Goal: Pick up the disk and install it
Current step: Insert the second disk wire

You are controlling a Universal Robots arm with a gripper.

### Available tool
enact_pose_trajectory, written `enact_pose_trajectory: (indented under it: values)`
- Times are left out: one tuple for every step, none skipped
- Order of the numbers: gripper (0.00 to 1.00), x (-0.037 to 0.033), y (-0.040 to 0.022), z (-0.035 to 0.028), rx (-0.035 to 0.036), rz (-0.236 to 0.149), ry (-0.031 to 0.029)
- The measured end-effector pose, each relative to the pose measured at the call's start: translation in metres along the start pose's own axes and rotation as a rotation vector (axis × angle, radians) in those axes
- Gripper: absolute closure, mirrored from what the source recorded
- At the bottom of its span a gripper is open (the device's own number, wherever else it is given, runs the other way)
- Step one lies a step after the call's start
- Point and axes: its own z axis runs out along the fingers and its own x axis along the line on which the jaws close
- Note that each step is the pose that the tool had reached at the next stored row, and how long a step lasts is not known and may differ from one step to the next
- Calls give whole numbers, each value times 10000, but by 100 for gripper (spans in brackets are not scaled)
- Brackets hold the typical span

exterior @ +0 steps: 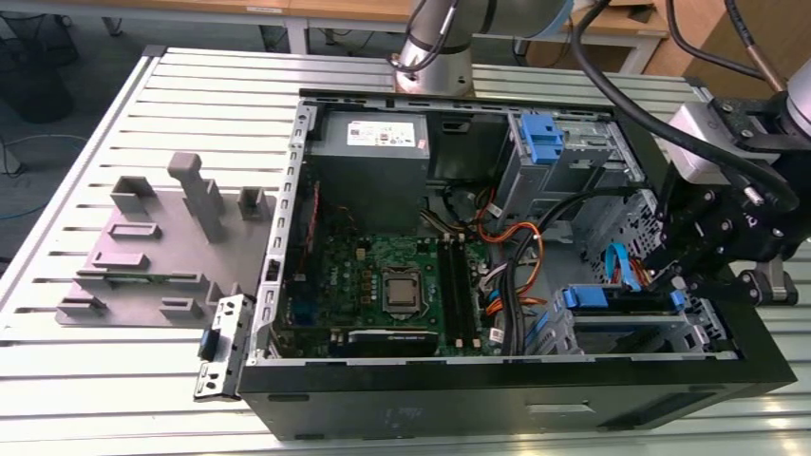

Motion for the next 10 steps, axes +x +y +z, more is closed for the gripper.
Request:
enact_pose_trajectory:
  values:
    - [70,1,0,-1,0,0,-5]
    - [70,1,0,-6,-1,-1,-17]
    - [70,0,0,-13,0,-3,-48]
    - [70,0,0,-18,-1,-4,-66]
    - [70,-1,0,-19,-1,-3,-67]
    - [70,-1,0,-19,-1,-3,-67]
    - [70,-1,0,-22,-1,-3,-66]
    - [70,-1,0,-25,-1,-3,-66]
    - [70,-1,0,-25,-1,-3,-66]
    - [70,-1,0,-25,-1,-4,-66]
